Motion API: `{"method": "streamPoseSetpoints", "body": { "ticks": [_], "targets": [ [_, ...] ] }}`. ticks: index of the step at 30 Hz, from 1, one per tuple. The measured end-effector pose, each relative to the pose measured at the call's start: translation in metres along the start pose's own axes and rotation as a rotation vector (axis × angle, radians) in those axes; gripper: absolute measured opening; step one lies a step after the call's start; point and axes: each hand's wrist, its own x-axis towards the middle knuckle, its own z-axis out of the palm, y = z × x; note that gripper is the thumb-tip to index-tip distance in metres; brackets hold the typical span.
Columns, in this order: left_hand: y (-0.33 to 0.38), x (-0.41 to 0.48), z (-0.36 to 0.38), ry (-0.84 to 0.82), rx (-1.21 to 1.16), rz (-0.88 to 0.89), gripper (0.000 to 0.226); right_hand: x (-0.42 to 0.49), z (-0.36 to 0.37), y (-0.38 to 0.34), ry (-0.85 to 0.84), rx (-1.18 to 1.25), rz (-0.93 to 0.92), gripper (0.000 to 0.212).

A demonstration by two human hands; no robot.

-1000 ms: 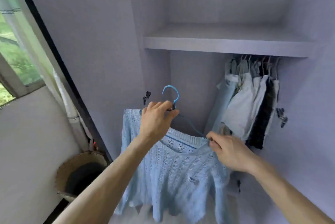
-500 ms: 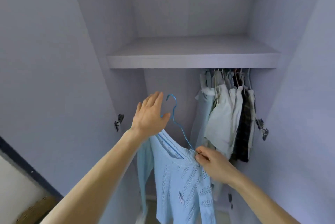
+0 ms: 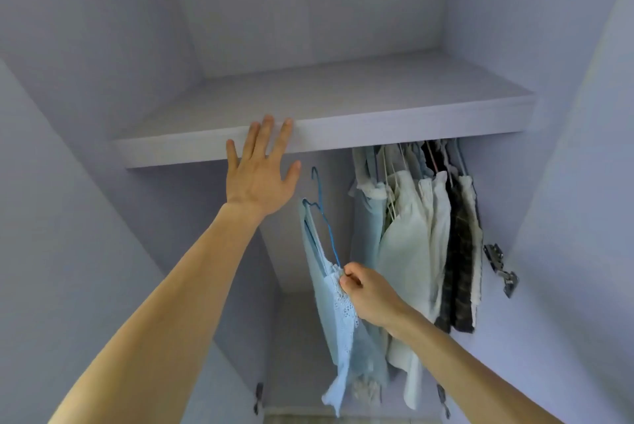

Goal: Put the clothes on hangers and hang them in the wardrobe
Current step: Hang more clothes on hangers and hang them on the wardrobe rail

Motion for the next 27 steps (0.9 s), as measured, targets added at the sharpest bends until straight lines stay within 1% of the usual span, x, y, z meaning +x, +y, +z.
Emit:
{"method": "streamPoseSetpoints", "body": {
  "ticks": [3,5,8,11,15,17,19,20,22,24,27],
  "targets": [
    [-0.006,0.011,0.021,0.140,0.003,0.009,0.067,0.039,-0.002,0.003,0.059,0.125,0.057,0.026],
    [-0.005,0.017,0.034,0.199,-0.004,0.000,0.065,0.066,-0.005,-0.001,0.104,0.189,0.079,0.024],
    [-0.003,0.030,0.040,0.284,0.000,-0.070,0.054,0.104,-0.010,-0.012,0.145,0.257,0.064,0.025],
    [-0.008,0.041,0.038,0.293,0.050,-0.114,0.046,0.142,-0.022,-0.029,0.198,0.294,0.036,0.023],
    [-0.010,0.043,0.043,0.284,0.090,-0.109,0.045,0.194,-0.044,-0.048,0.248,0.385,0.054,0.019],
    [-0.010,0.043,0.045,0.286,0.092,-0.111,0.045,0.207,-0.051,-0.049,0.268,0.449,0.103,0.022],
    [-0.012,0.043,0.046,0.298,0.098,-0.106,0.046,0.212,-0.052,-0.038,0.264,0.485,0.154,0.030],
    [-0.013,0.043,0.048,0.308,0.104,-0.103,0.046,0.212,-0.052,-0.031,0.256,0.475,0.172,0.033],
    [-0.014,0.043,0.050,0.327,0.112,-0.097,0.046,0.211,-0.052,-0.010,0.256,0.388,0.206,0.030],
    [-0.013,0.043,0.052,0.335,0.111,-0.097,0.046,0.208,-0.057,0.002,0.302,0.260,0.228,0.021],
    [-0.014,0.043,0.052,0.340,0.107,-0.100,0.046,0.208,-0.073,0.006,0.421,0.134,0.280,0.028]
  ]
}}
